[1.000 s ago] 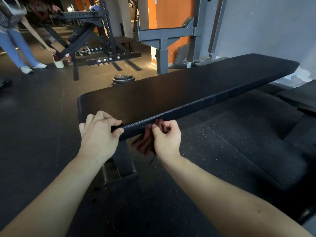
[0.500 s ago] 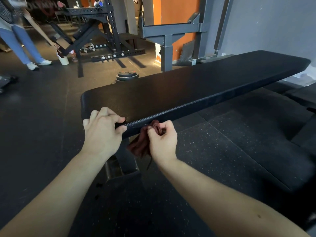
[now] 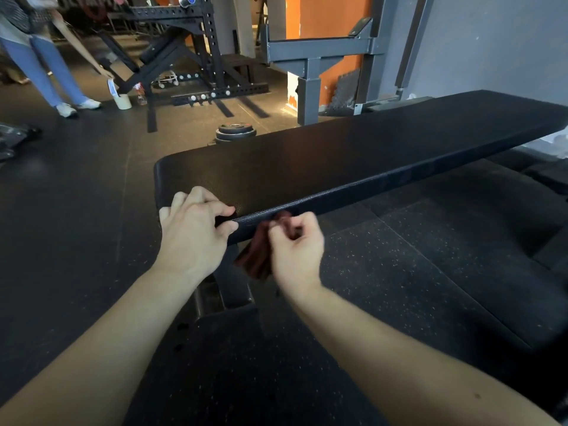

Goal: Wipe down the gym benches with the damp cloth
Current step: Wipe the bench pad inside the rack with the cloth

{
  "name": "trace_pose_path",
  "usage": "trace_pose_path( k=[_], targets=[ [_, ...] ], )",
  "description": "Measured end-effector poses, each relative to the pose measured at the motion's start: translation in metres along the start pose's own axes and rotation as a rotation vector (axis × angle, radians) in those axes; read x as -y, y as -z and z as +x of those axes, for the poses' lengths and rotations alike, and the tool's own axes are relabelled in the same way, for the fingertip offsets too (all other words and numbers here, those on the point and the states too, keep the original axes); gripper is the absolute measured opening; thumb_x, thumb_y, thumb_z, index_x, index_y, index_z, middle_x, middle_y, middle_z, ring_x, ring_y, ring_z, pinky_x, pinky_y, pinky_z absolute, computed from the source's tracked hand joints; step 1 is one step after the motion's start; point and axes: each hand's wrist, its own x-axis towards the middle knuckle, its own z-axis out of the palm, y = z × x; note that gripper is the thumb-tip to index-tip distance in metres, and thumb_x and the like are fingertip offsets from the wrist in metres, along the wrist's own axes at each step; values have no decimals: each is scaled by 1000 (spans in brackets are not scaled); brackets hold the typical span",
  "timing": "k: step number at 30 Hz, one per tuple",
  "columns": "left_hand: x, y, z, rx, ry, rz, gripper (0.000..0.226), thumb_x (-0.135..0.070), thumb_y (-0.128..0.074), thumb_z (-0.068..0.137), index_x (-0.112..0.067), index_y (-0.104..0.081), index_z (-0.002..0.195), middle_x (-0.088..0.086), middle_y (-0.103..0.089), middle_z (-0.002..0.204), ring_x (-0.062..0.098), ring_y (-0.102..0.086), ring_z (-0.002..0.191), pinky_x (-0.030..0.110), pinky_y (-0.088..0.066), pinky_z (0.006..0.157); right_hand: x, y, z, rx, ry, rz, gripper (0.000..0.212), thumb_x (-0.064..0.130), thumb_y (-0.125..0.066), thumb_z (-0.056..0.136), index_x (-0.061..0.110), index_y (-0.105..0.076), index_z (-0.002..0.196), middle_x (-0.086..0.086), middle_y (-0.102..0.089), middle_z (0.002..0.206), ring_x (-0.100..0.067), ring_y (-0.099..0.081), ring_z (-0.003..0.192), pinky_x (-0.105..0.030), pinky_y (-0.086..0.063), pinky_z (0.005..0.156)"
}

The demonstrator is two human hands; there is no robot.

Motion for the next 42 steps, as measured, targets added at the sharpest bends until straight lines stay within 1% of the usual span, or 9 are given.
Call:
trace_pose_path(
  k=[3, 13, 16, 24, 27, 29, 32, 35, 42],
  targets=[
    [2, 2, 0, -2, 1, -5, 22, -35, -75, 90, -30, -76, 111, -14, -54, 109, 16, -44, 107, 34, -25, 93, -1, -6, -5, 70, -4, -47, 23, 12, -71, 85, 15, -50, 74, -15, -63, 82, -22, -58, 72, -42, -54, 73],
    [17, 17, -7, 34, -66, -9, 27, -35, -70, 94, -34, -72, 120, -14, -57, 114, 14, -42, 115, 38, -27, 100, 18, 30, 35, -201, -115, 11, 17, 5, -62, 93, 14, -51, 85, 1, -62, 78, 2, -58, 58, -14, -46, 54],
    [28, 24, -12, 28, -63, -7, 26, -36, -71, 93, -33, -73, 119, -13, -56, 112, 14, -42, 113, 36, -26, 97, 8, 5, 10, -153, -84, 34, 18, 4, -62, 90, 13, -49, 81, -8, -63, 82, -13, -60, 69, -28, -50, 65],
    [51, 38, -14, 45, -29, -64, 25, -40, -74, 89, -35, -75, 113, -14, -54, 103, 10, -44, 105, 33, -25, 99, 1, -33, -29, 100, 20, -43, 28, 10, -70, 84, 19, -47, 71, -10, -60, 79, -17, -55, 71, -39, -51, 71],
    [59, 40, -19, 51, -41, -115, 29, -39, -74, 89, -33, -75, 117, -13, -51, 100, 7, -44, 100, 37, -37, 103, 15, -4, -2, -23, -40, -17, 22, 3, -68, 89, 11, -51, 78, -3, -59, 69, -3, -55, 56, -24, -48, 57],
    [65, 42, -22, 63, -49, -163, 32, -42, -73, 88, -34, -74, 120, -14, -48, 97, 5, -46, 92, 27, -45, 93, 23, 15, 18, -156, -91, 8, 16, 3, -64, 92, 10, -52, 84, 1, -60, 69, 3, -55, 49, -18, -46, 51],
    [71, 43, -24, 90, -41, -181, 36, -46, -69, 90, -37, -71, 125, -13, -45, 93, 2, -51, 88, 16, -41, 75, 20, 19, 24, -240, -110, 6, 10, 8, -63, 96, 10, -55, 90, 1, -66, 81, 1, -62, 59, -20, -53, 57],
    [70, 40, -27, 77, 0, -231, 35, -44, -69, 91, -38, -70, 126, -14, -44, 93, 4, -51, 87, 16, -40, 76, 11, -5, 0, -213, -49, -9, 11, 5, -63, 95, 5, -53, 90, -12, -66, 92, -4, -63, 67, -28, -56, 68],
    [70, 36, -29, 42, 46, -321, 31, -39, -72, 90, -38, -73, 121, -14, -47, 97, 7, -54, 91, 11, -39, 78, -9, -41, -41, 86, 94, -142, 26, 17, -67, 84, 29, -46, 74, -11, -60, 90, -30, -64, 82, -50, -55, 78]
  ],
)
